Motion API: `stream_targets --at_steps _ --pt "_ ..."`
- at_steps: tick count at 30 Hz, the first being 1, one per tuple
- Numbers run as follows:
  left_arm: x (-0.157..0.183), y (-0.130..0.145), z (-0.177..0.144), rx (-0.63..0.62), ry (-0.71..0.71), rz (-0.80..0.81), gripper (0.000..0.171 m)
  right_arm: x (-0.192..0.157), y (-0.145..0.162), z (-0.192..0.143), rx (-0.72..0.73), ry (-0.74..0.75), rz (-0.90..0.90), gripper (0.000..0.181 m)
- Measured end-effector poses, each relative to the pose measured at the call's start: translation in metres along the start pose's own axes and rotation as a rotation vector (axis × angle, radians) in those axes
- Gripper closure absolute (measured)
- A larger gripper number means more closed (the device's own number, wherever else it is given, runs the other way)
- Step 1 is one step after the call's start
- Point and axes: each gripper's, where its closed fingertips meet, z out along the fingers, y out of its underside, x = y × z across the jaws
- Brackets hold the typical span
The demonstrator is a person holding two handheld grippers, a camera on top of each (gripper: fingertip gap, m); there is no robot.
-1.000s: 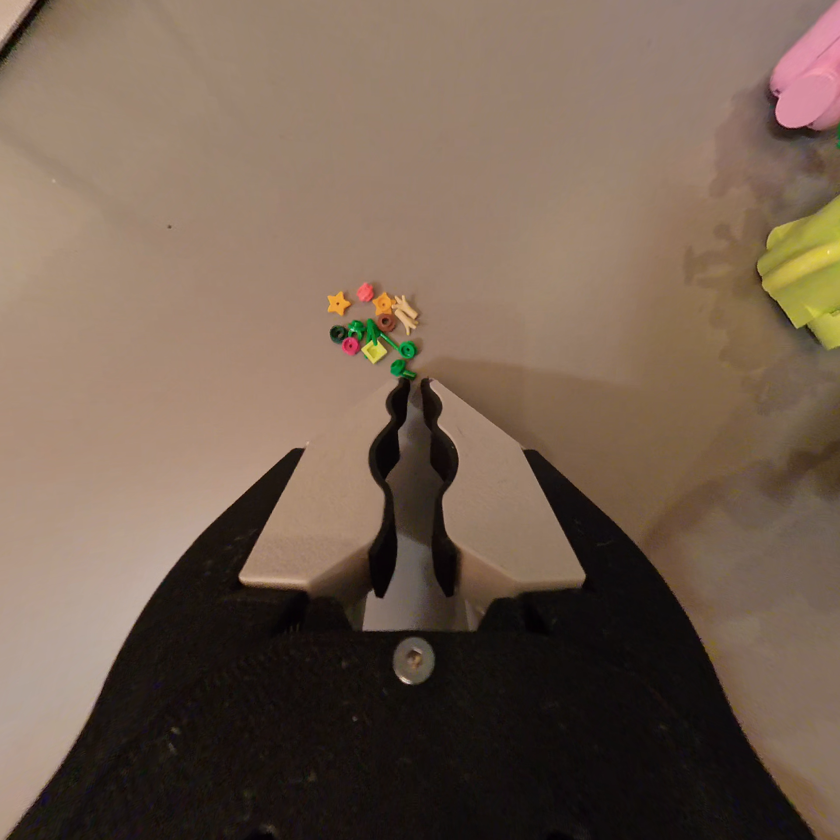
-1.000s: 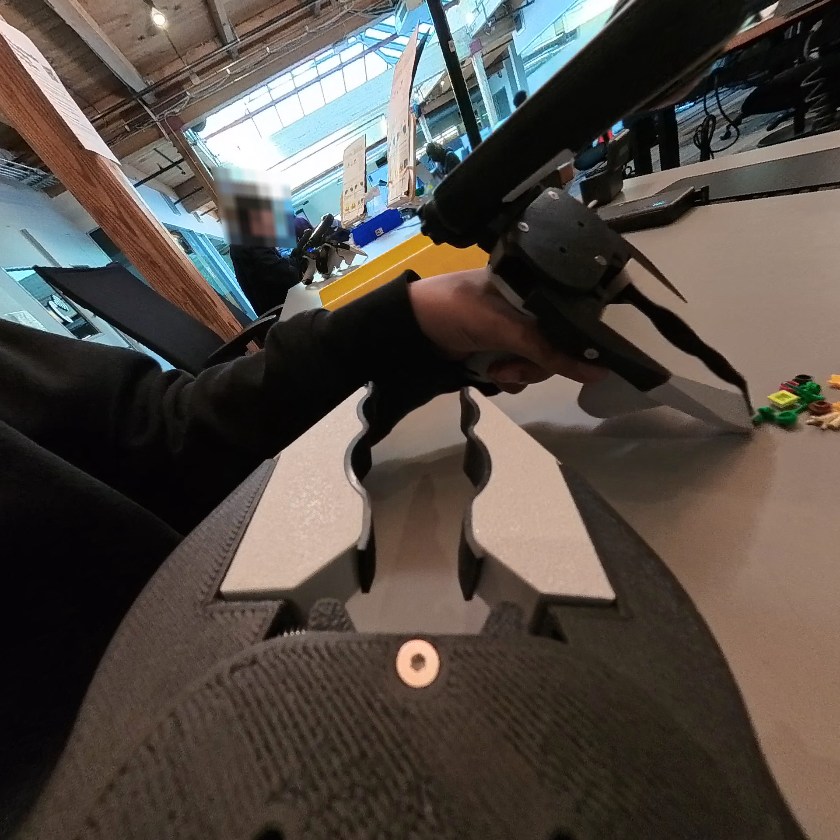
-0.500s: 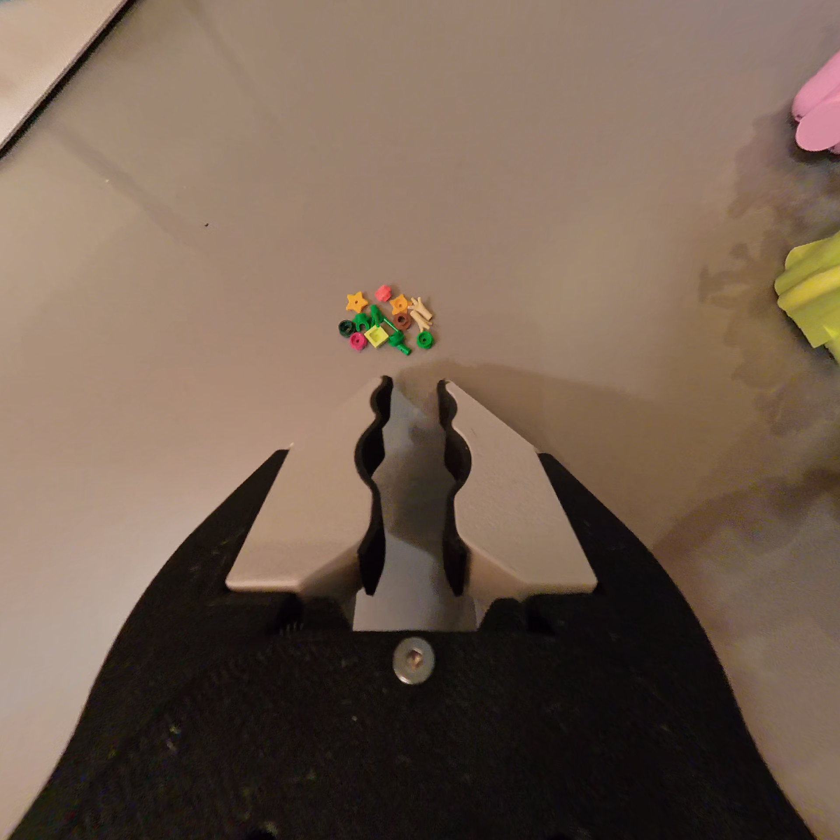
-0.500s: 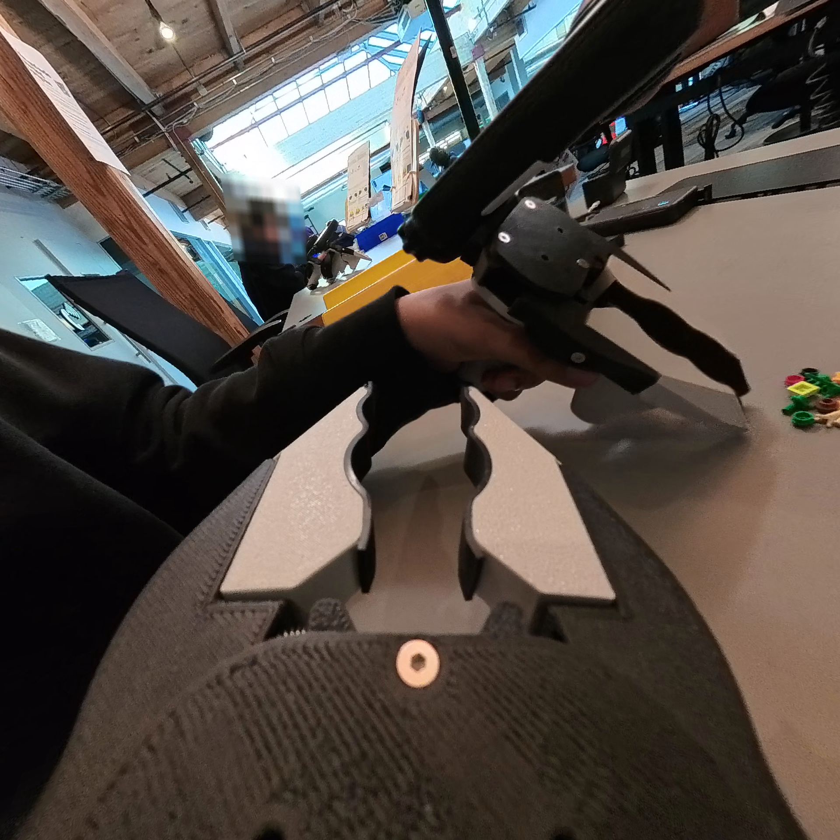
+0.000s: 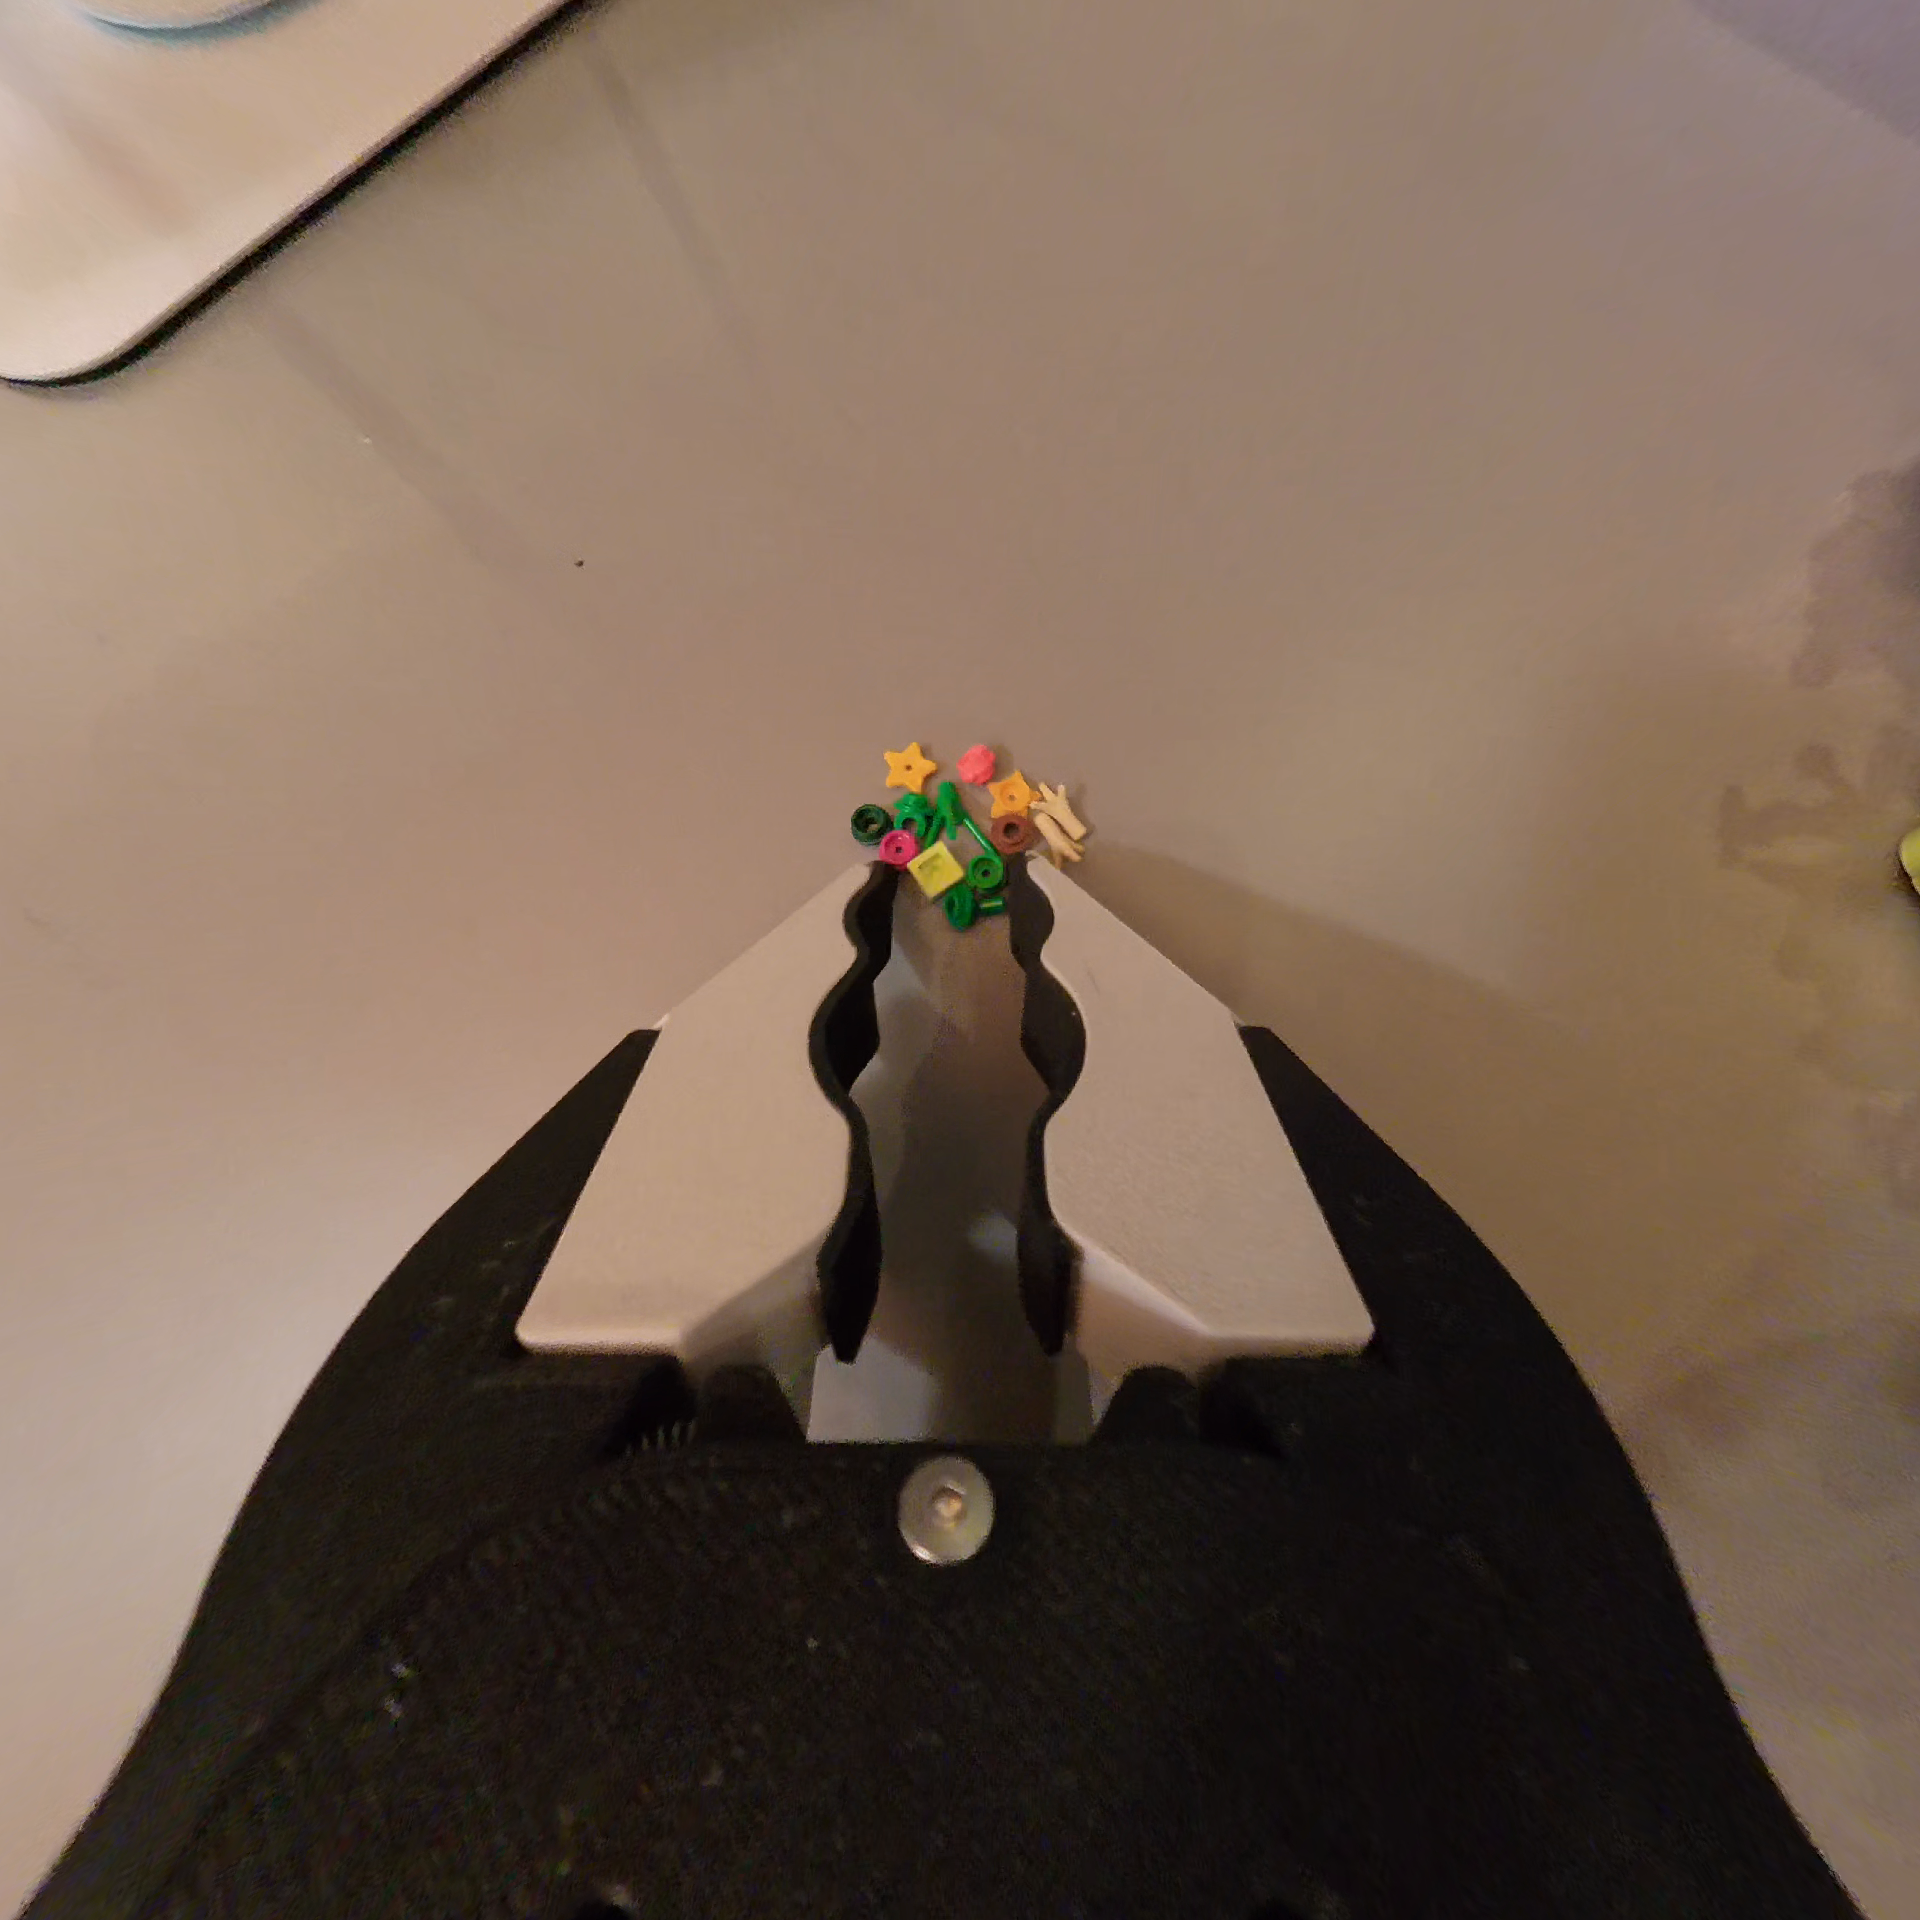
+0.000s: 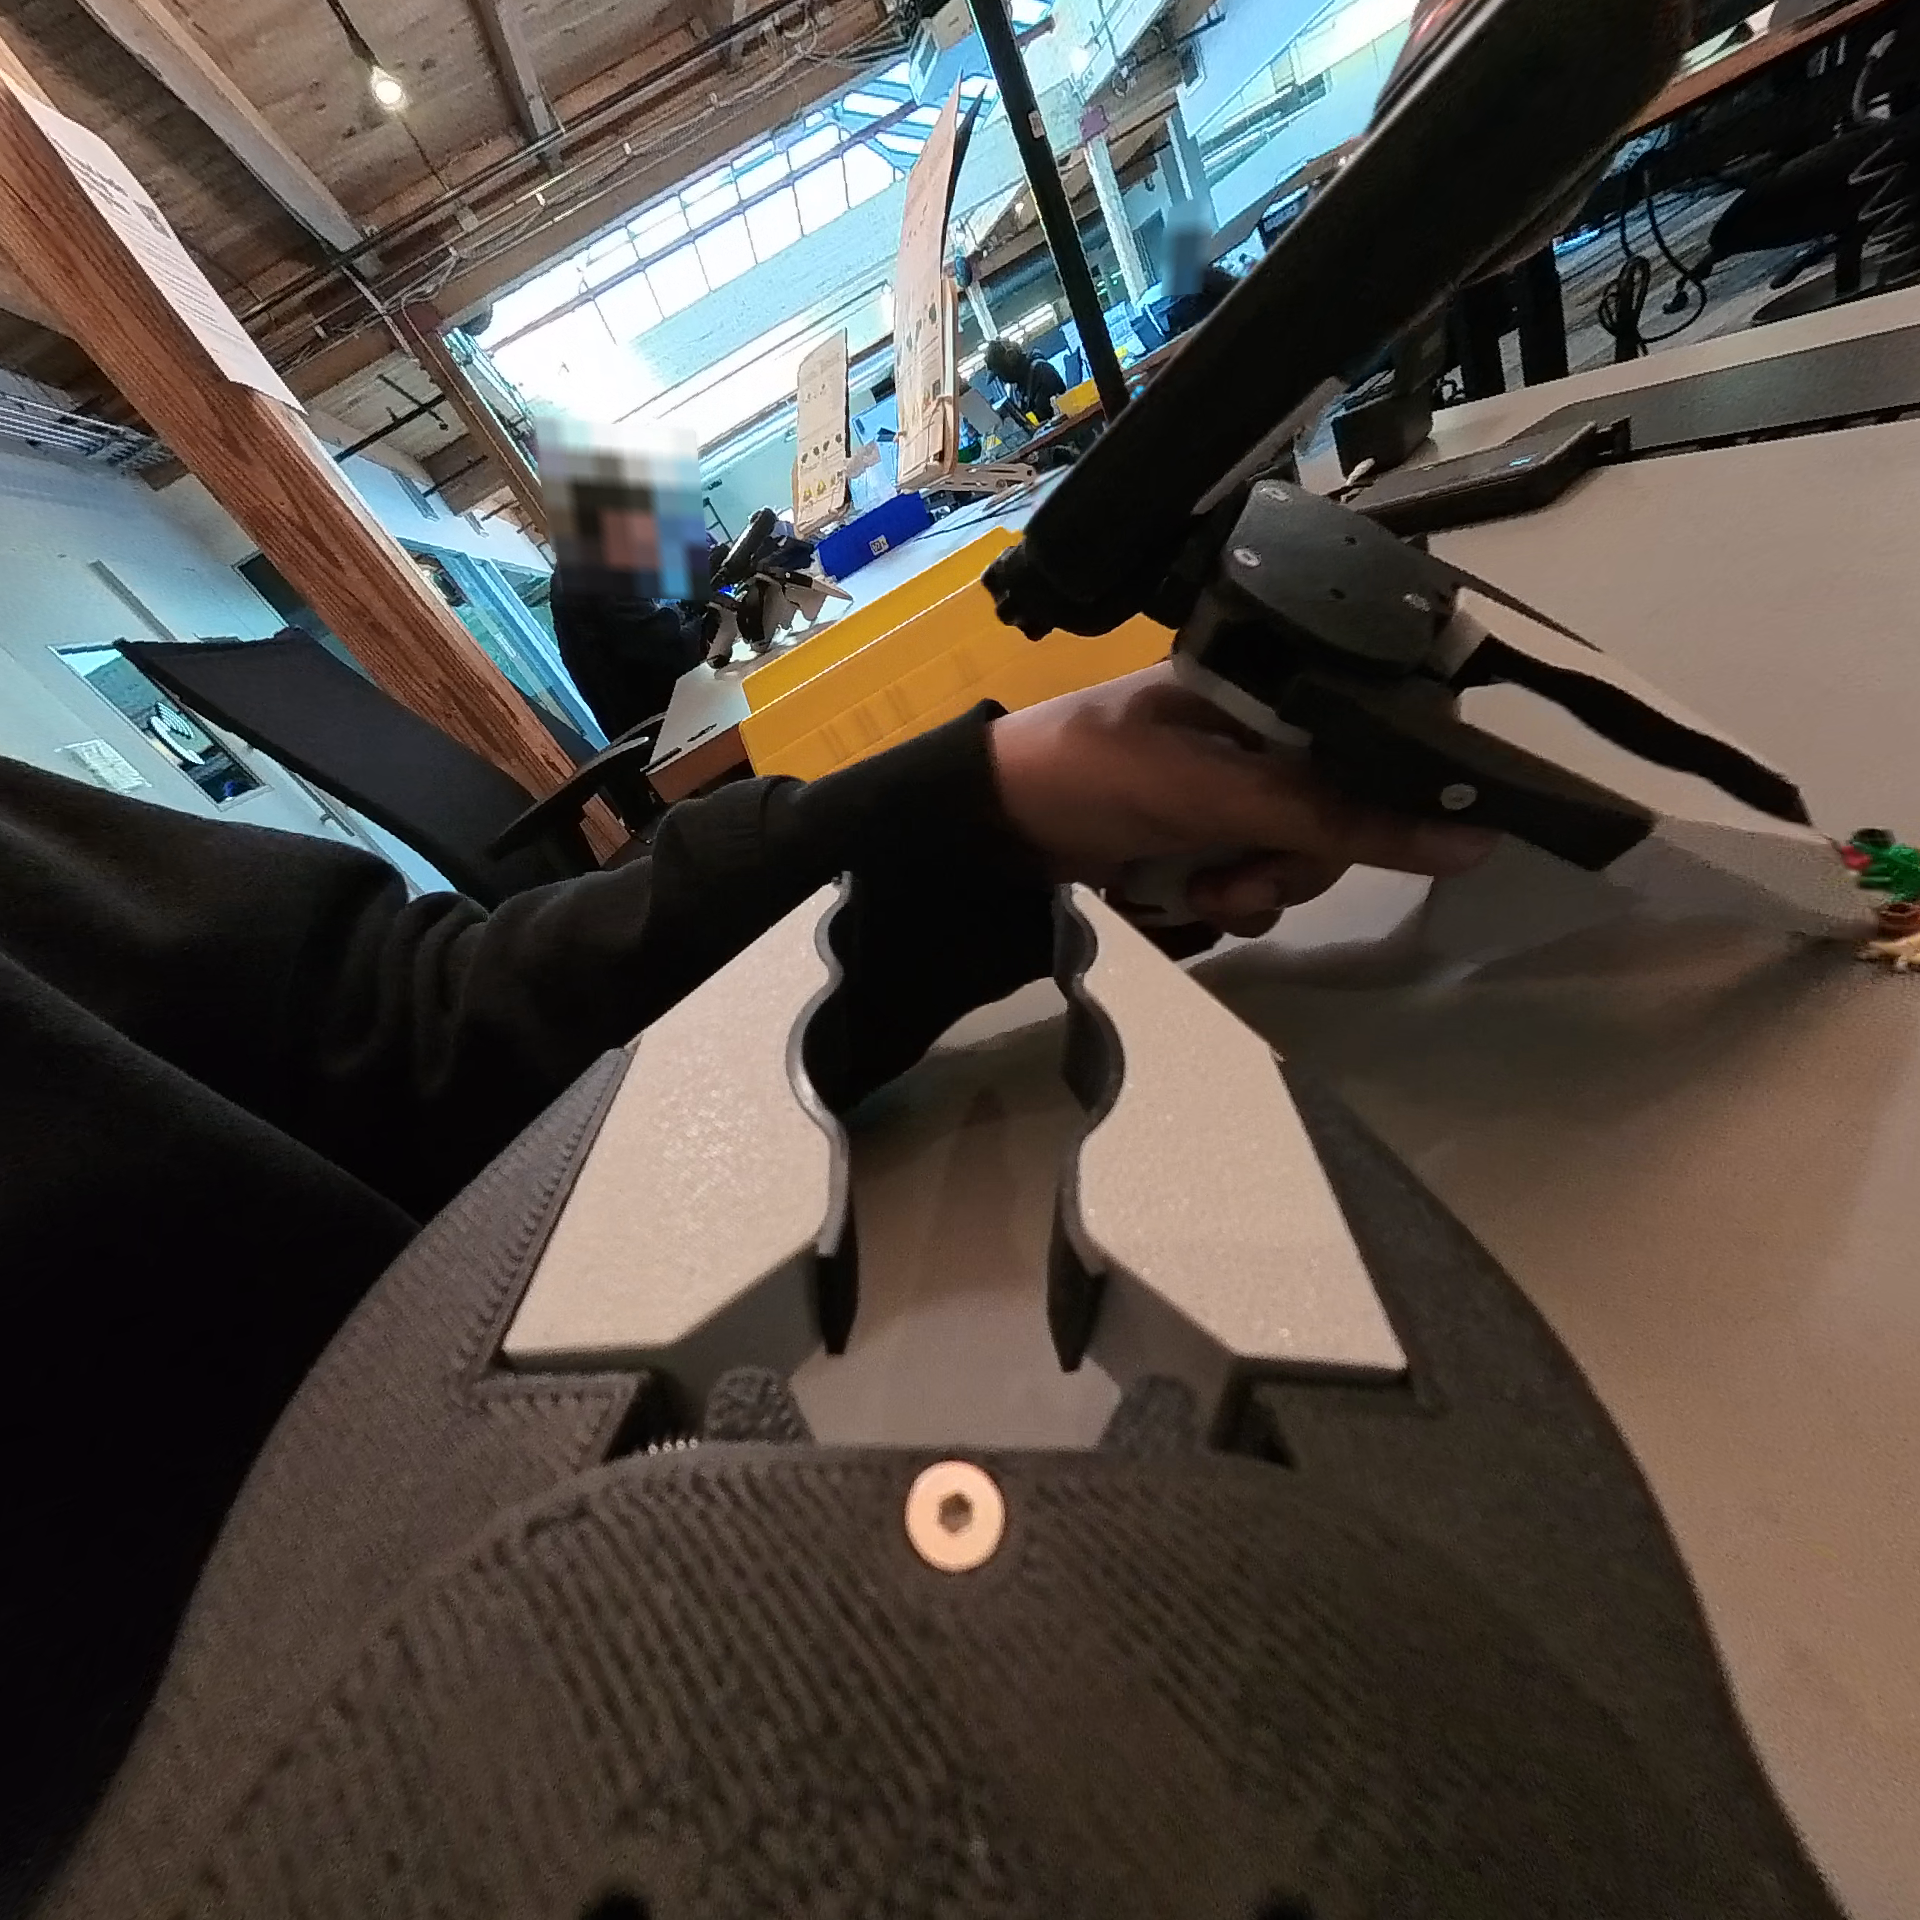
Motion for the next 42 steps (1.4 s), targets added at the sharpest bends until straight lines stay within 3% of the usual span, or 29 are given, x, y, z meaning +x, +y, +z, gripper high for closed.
stream_targets --at_steps 11,22,25,31,42 --pt "-0.003 0.006 -0.012 -0.003 -0.023 0.013 0.149 0.001 0.000 0.000 0.002 -0.001 0.003 0.145" --pt "-0.002 0.008 -0.008 0.011 -0.011 0.007 0.158 0.000 0.000 0.001 0.001 -0.001 0.001 0.145" --pt "-0.003 0.009 -0.010 0.018 -0.019 0.006 0.159 -0.006 0.000 0.003 -0.007 0.032 -0.125 0.148" --pt "-0.003 0.018 -0.018 0.064 -0.045 -0.034 0.156 -0.021 0.027 0.018 -0.154 0.081 -0.398 0.153" --pt "0.010 0.031 -0.031 0.063 -0.131 0.051 0.152 -0.023 0.026 0.018 -0.146 0.080 -0.423 0.155"
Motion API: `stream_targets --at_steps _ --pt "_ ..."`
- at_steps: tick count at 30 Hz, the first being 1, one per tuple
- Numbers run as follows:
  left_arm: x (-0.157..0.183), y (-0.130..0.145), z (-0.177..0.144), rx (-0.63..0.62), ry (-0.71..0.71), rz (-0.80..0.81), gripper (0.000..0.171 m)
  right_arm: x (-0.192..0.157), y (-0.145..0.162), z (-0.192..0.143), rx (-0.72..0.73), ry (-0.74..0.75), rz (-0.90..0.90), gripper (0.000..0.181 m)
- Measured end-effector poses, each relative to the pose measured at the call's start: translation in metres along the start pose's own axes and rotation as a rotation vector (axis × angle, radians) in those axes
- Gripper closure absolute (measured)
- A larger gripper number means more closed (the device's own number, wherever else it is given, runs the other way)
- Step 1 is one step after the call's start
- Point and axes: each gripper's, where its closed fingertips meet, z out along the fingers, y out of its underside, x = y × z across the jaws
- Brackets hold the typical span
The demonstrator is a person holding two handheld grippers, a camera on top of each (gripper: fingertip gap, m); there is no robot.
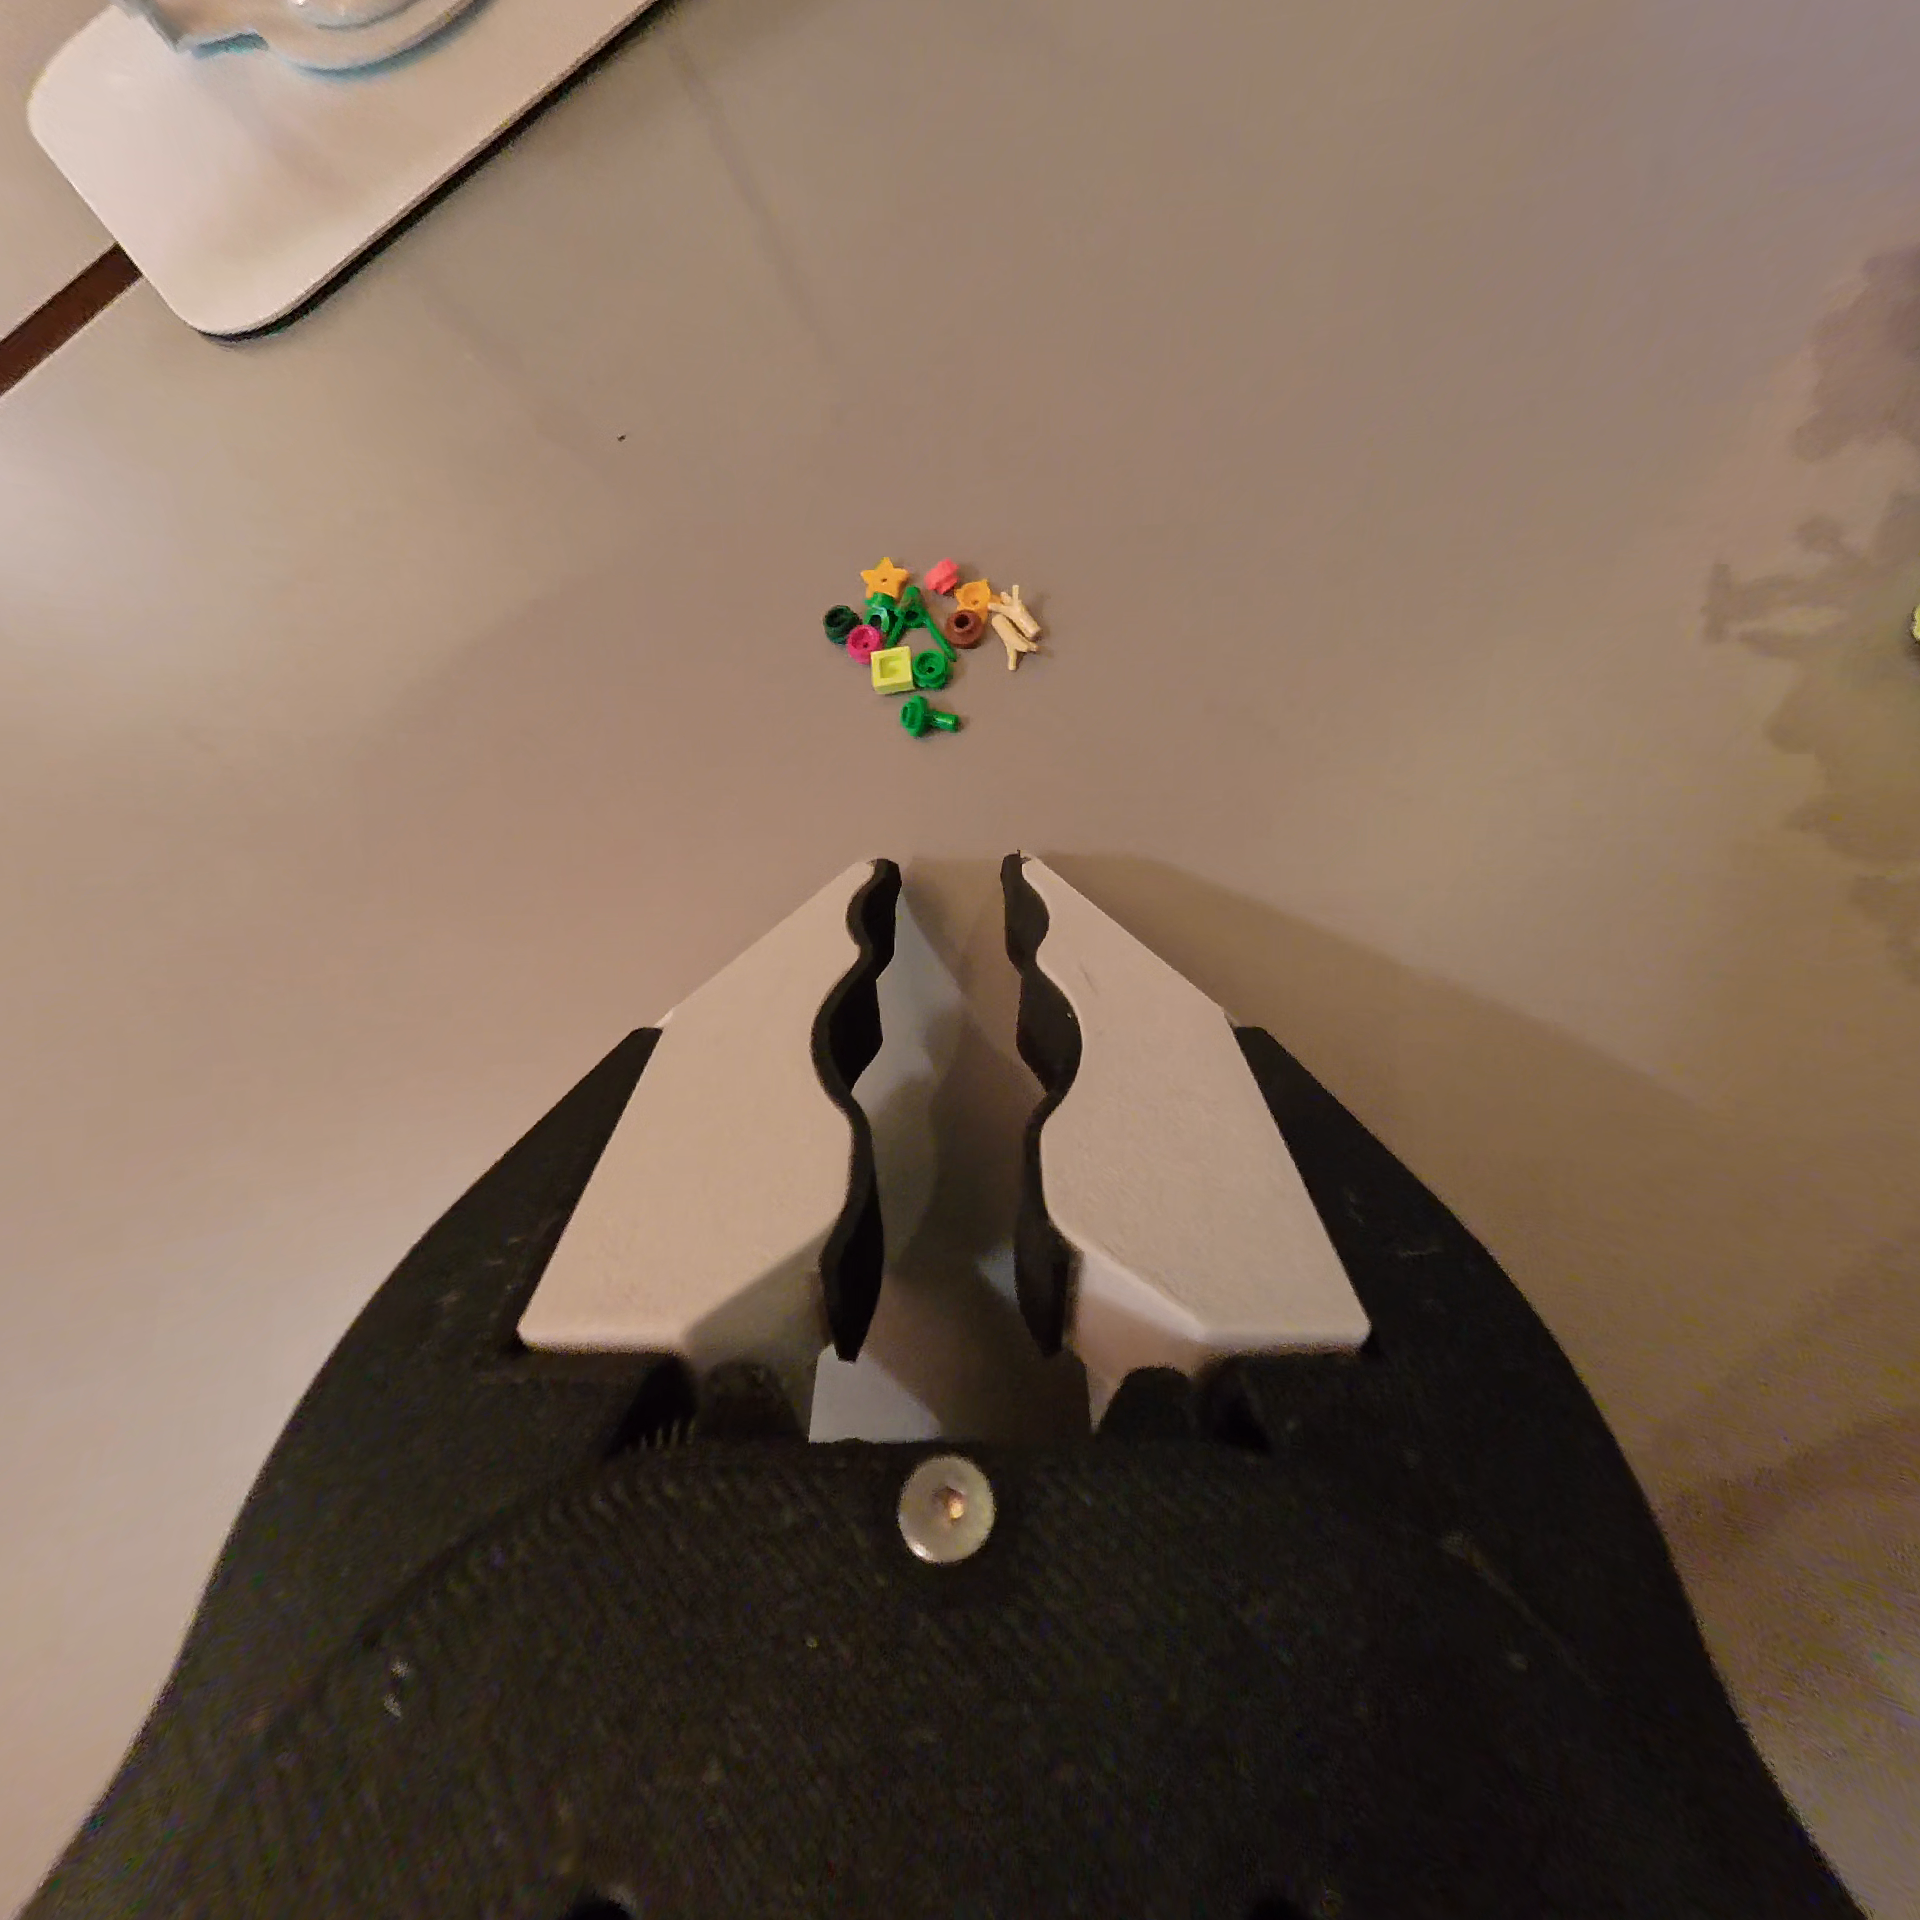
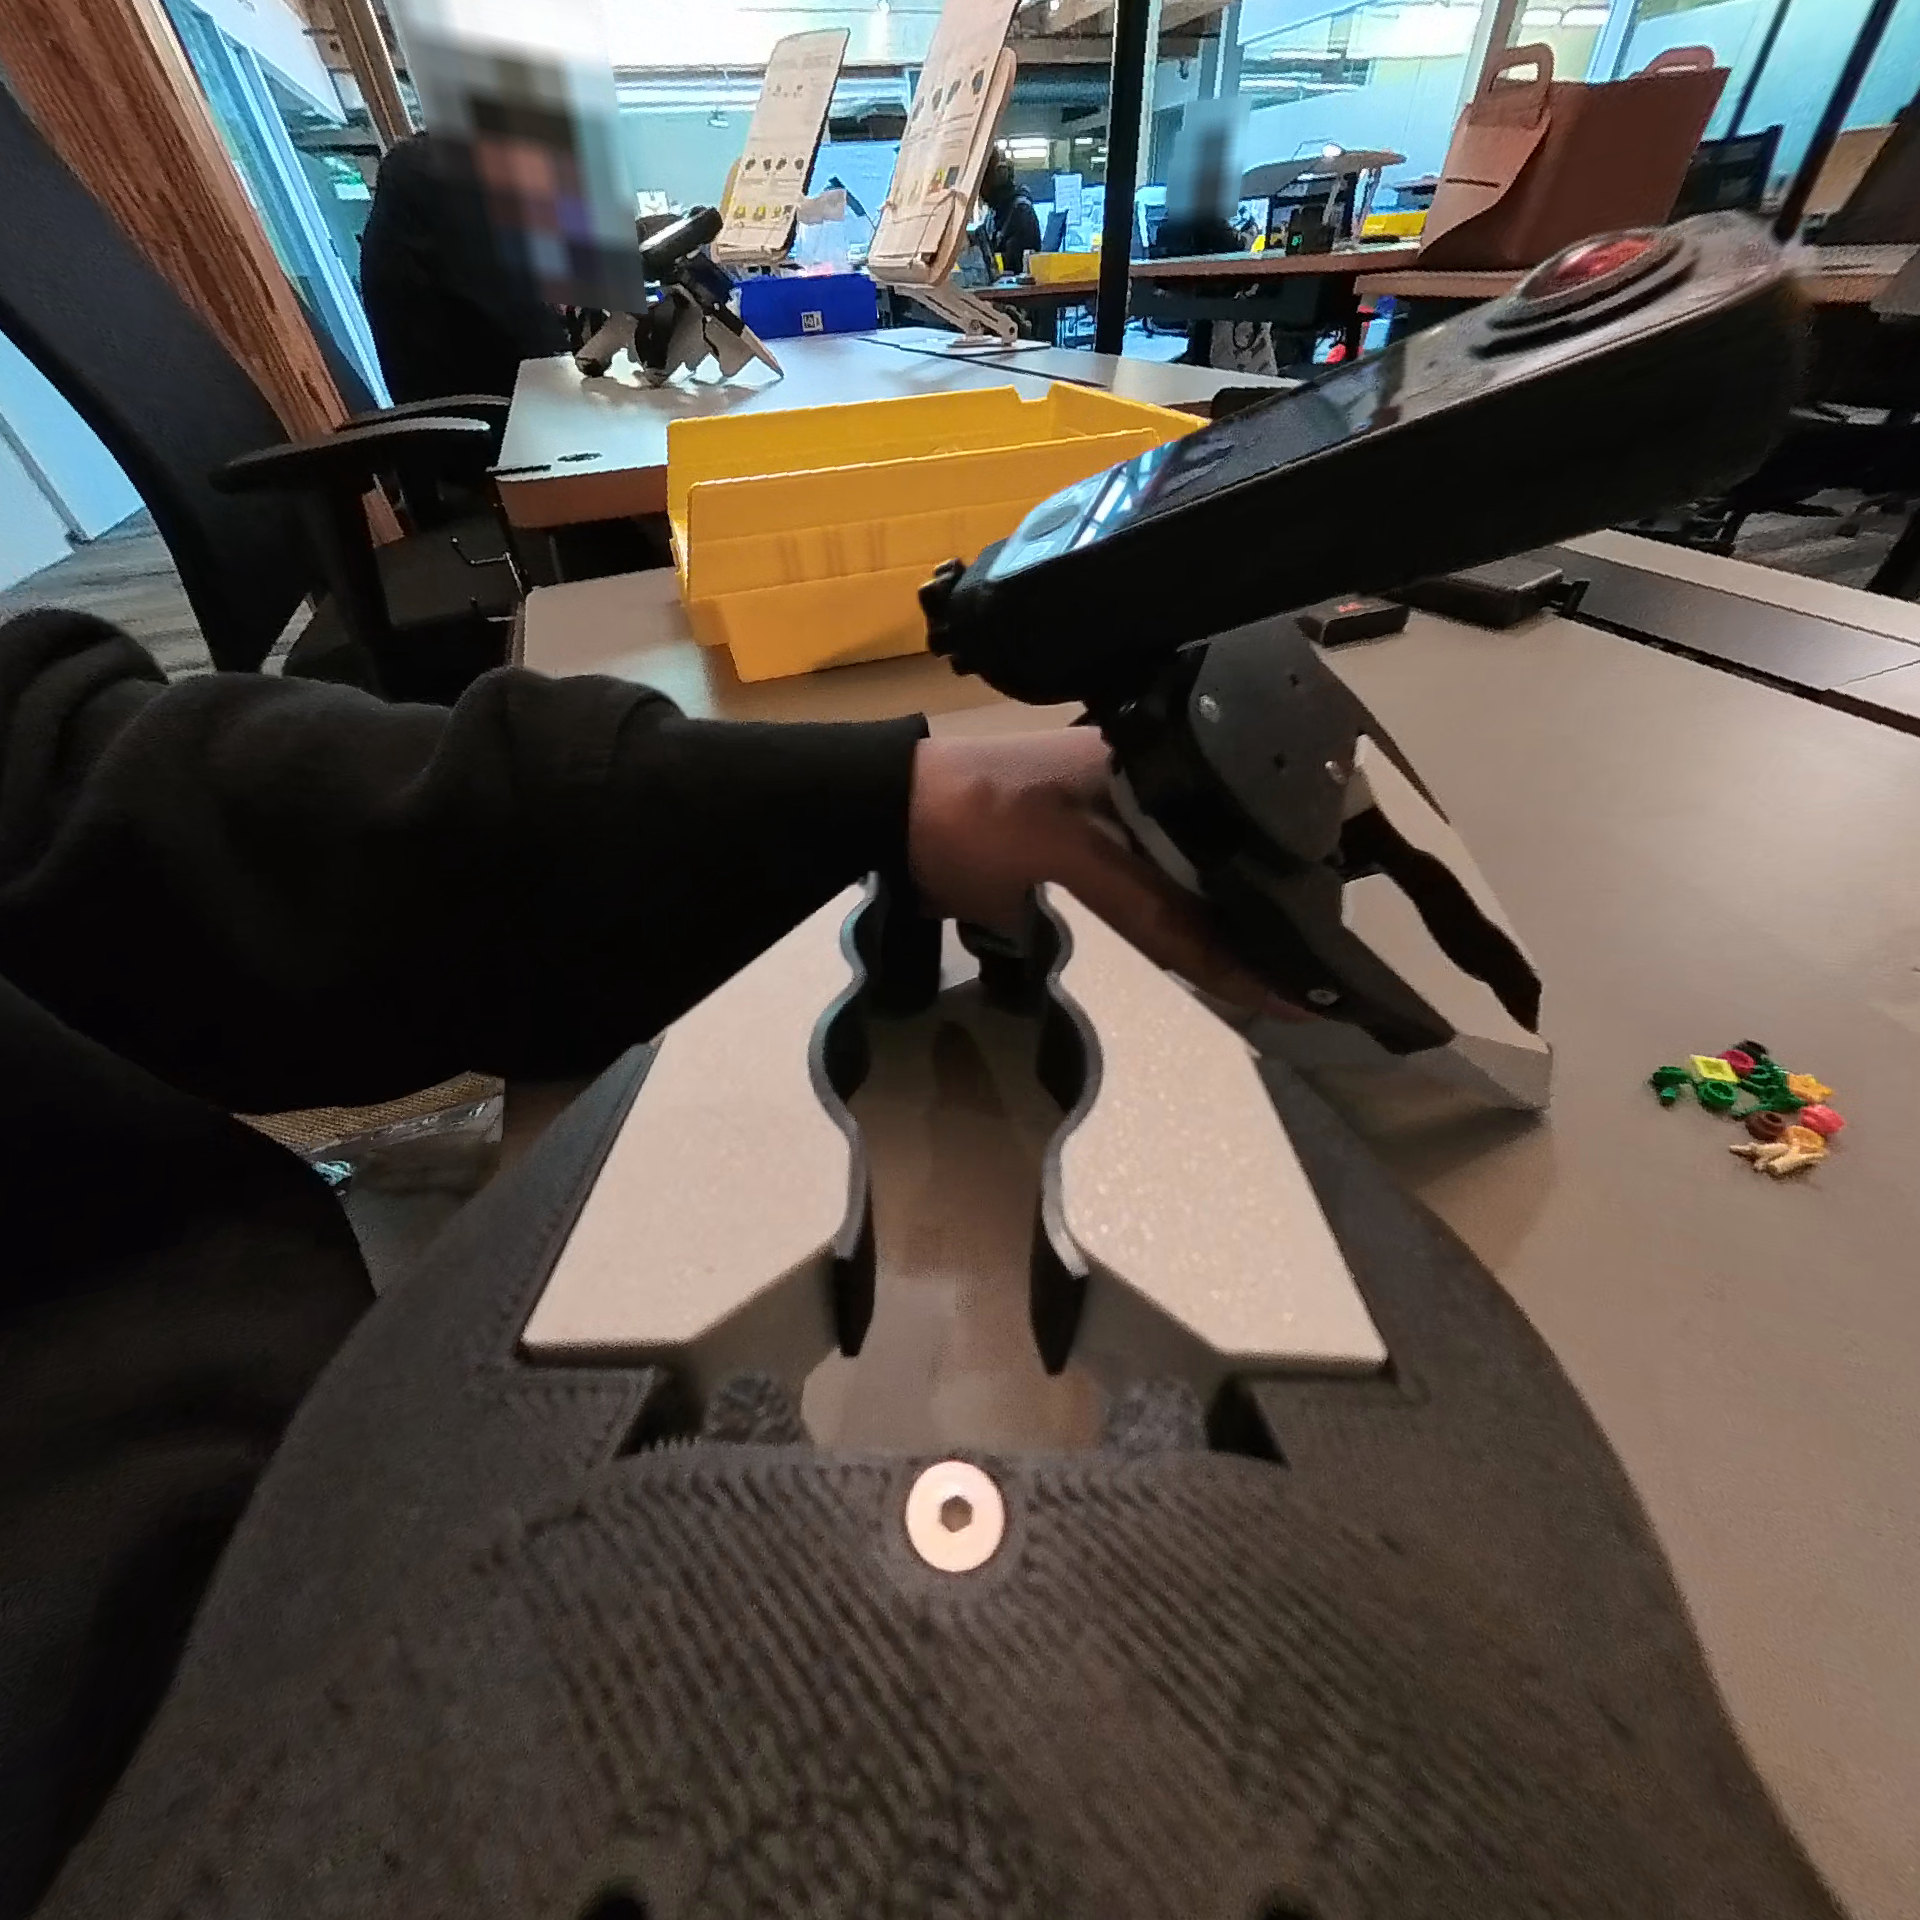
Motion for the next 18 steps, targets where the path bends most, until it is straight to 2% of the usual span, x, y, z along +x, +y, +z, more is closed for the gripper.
stream_targets --at_steps 3,6,9,11,13,14,16,18 --pt "0.005 0.002 -0.004 0.001 -0.009 0.013 0.152 0.007 -0.006 -0.007 0.039 0.032 0.010 0.154" --pt "0.008 0.006 -0.009 0.001 -0.018 0.017 0.152 0.028 -0.026 -0.040 0.104 0.153 0.035 0.145" --pt "0.012 0.010 -0.014 0.002 -0.011 0.010 0.152 0.063 -0.038 -0.107 0.133 0.377 -0.018 0.142" --pt "0.013 0.011 -0.015 0.002 -0.014 0.010 0.152 0.091 -0.022 -0.160 0.083 0.550 -0.039 0.140" --pt "0.014 0.011 -0.015 0.002 -0.021 0.023 0.153 0.111 -0.011 -0.202 0.116 0.648 -0.033 0.137" --pt "0.014 0.011 -0.015 0.001 -0.023 0.030 0.154 0.117 -0.011 -0.213 0.163 0.646 0.007 0.130" --pt "0.015 0.012 -0.015 -0.001 -0.028 0.038 0.154 0.116 -0.011 -0.214 0.204 0.552 0.140 0.121" --pt "0.014 0.012 -0.015 -0.001 -0.029 0.038 0.154 0.114 -0.001 -0.203 0.162 0.496 0.180 0.120"
